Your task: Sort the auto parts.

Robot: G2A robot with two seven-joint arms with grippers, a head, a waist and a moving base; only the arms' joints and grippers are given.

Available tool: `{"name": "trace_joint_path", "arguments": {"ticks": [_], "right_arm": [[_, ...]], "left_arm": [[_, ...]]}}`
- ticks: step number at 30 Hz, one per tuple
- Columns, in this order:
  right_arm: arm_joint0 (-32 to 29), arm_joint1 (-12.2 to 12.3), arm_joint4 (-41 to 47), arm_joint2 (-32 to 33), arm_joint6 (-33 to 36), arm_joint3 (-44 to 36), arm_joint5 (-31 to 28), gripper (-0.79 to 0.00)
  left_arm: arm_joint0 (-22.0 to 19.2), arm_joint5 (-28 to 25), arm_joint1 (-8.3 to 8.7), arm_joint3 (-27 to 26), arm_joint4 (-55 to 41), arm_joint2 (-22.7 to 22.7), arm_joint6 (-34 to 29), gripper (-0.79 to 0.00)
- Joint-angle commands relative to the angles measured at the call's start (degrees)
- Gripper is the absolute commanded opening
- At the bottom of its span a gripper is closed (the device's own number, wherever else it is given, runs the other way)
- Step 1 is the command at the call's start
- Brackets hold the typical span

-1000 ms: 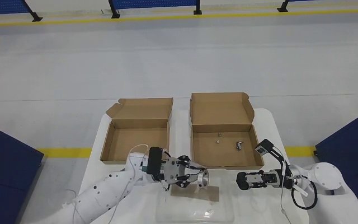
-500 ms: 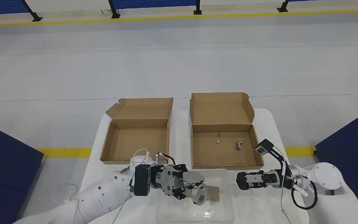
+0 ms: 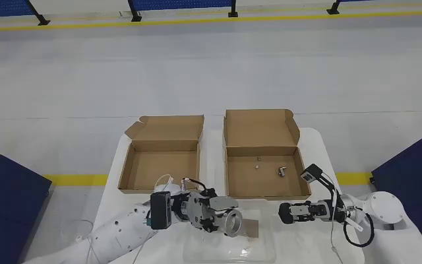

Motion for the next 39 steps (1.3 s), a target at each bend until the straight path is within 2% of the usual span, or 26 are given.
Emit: {"name": "trace_joint_path", "arguments": {"ticks": [1,9,15,23,33,39], "right_arm": [[0.0,0.0,0.0,0.0,0.0,0.0,0.0,0.000],[0.0,0.0,0.0,0.0,0.0,0.0,0.0,0.000],[0.0,0.0,0.0,0.0,0.0,0.0,0.0,0.000],[0.0,0.0,0.0,0.0,0.0,0.0,0.0,0.000],[0.0,0.0,0.0,0.0,0.0,0.0,0.0,0.000],[0.0,0.0,0.0,0.0,0.0,0.0,0.0,0.000]], "left_arm": [[0.1,0.1,-0.29,-0.5,-1.5,-0.8,0.4,-0.785],[-1.1,0.4,-1.33,-4.2,-8.2,-1.7,0.6,-0.785],[-1.4,1.9,-1.71,-7.1,-11.8,-0.3,2.2,-0.785],[-1.6,1.4,-1.54,-6.4,-11.0,0.2,1.6,-0.785],[2.8,1.0,-2.64,-13.5,-15.5,-2.1,1.3,-0.785],[3.6,0.7,-3.25,-15.0,-17.2,-2.5,1.0,-0.785]]}}
